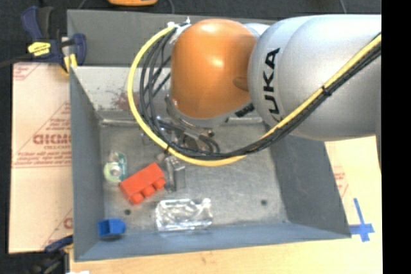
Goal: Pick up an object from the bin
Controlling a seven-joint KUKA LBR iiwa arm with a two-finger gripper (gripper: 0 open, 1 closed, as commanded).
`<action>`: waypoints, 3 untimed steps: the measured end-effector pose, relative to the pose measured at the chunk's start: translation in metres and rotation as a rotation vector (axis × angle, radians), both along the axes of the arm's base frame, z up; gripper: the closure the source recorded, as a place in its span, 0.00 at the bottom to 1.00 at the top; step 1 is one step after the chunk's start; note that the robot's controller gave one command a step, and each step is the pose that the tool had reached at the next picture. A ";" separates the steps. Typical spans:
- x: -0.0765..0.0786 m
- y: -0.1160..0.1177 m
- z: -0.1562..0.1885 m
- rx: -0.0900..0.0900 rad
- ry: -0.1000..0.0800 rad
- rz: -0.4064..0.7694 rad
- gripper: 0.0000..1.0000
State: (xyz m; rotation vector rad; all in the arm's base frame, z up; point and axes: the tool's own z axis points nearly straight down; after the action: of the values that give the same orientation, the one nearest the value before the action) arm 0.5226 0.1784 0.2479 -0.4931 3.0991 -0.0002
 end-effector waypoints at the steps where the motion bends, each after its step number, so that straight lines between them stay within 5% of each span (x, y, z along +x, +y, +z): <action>1: -0.015 -0.023 -0.144 0.000 0.009 0.077 0.00; 2: 0.029 -0.005 -0.170 0.000 -0.013 0.324 0.00; 3: 0.028 -0.005 -0.169 0.002 -0.015 0.321 1.00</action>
Offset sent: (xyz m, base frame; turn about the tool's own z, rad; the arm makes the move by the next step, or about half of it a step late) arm -0.0136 -0.0220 -0.1396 -0.0789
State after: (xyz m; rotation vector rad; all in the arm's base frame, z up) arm 0.5509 0.1731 0.0786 -0.9780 2.9657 -0.0004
